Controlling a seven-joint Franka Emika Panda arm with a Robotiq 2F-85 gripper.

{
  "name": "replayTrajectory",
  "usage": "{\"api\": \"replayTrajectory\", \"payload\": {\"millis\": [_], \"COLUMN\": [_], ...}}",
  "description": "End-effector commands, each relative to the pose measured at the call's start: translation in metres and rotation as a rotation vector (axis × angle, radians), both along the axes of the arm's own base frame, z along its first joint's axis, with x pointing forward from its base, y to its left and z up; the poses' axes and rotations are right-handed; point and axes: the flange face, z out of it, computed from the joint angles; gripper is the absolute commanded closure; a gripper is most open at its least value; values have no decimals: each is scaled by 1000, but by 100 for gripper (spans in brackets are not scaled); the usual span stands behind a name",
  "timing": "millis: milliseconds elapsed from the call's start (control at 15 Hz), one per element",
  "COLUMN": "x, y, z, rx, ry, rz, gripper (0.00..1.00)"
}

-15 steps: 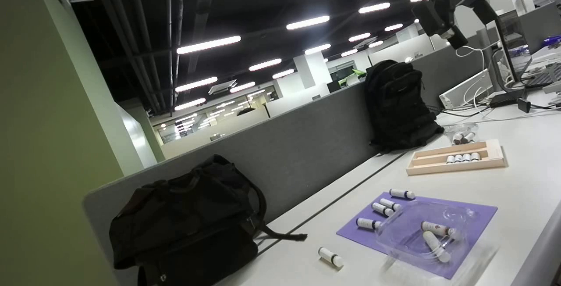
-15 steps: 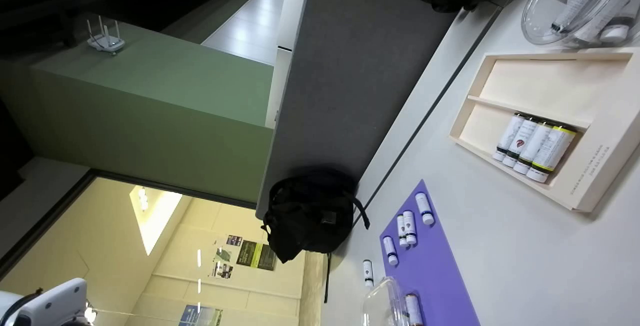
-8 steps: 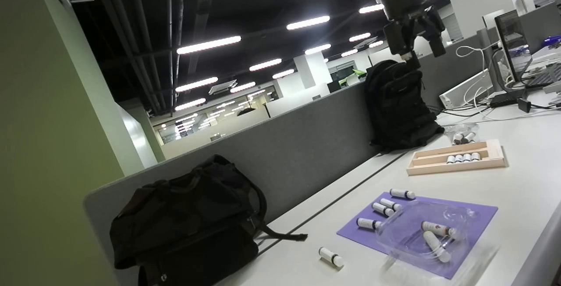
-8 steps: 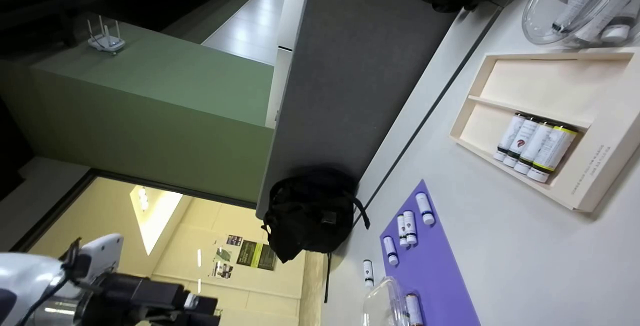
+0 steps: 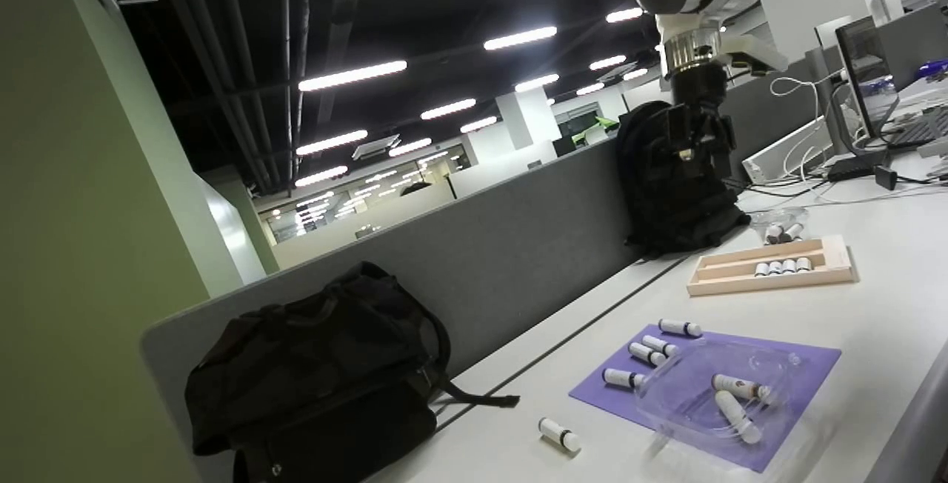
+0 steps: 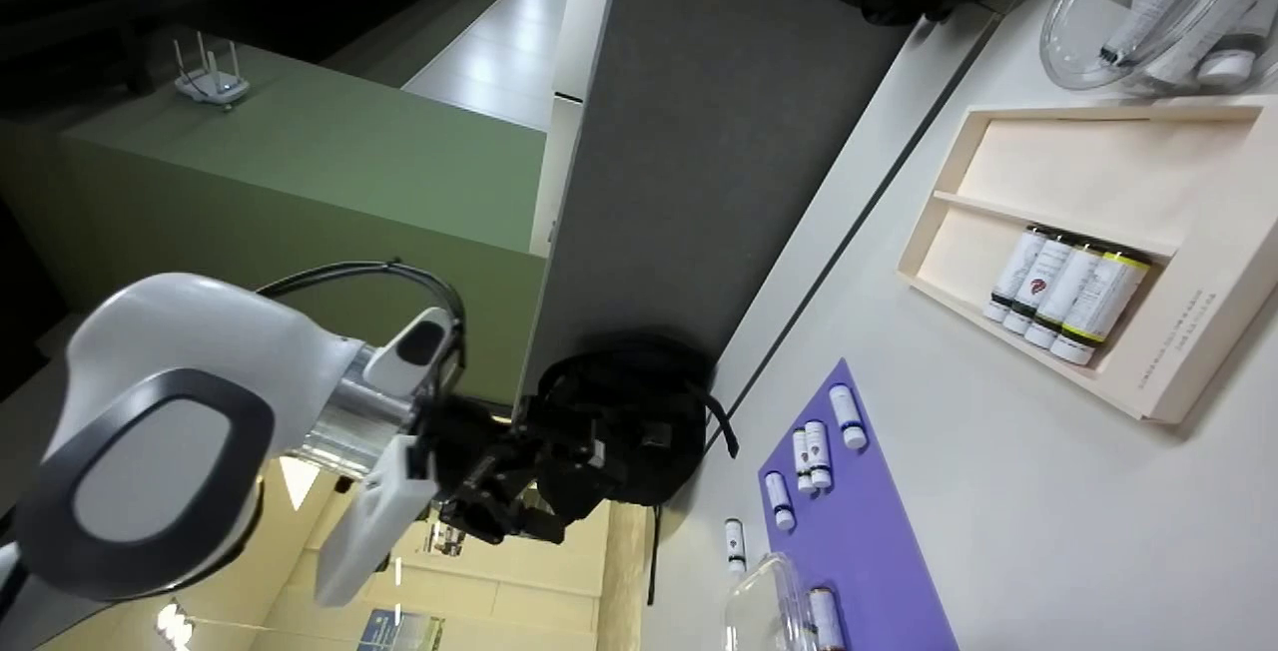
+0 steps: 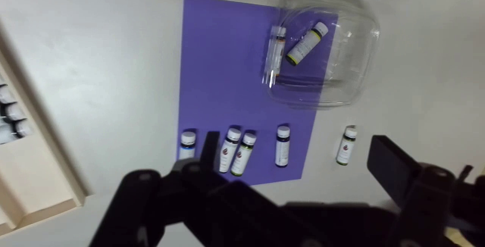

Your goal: Open the plastic box on the table

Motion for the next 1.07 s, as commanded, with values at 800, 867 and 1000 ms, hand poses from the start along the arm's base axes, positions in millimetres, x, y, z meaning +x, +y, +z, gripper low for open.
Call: {"api": "replayTrajectory", "payload": {"millis": [800, 867, 1000], "x": [-21, -25, -35], "y": [-12, -11, -9], "z": [-95, -112, -146], "rx": [375, 439, 552], "ry": [-58, -44, 19], "rz": [145, 167, 196], "gripper": [0, 0, 0]}}
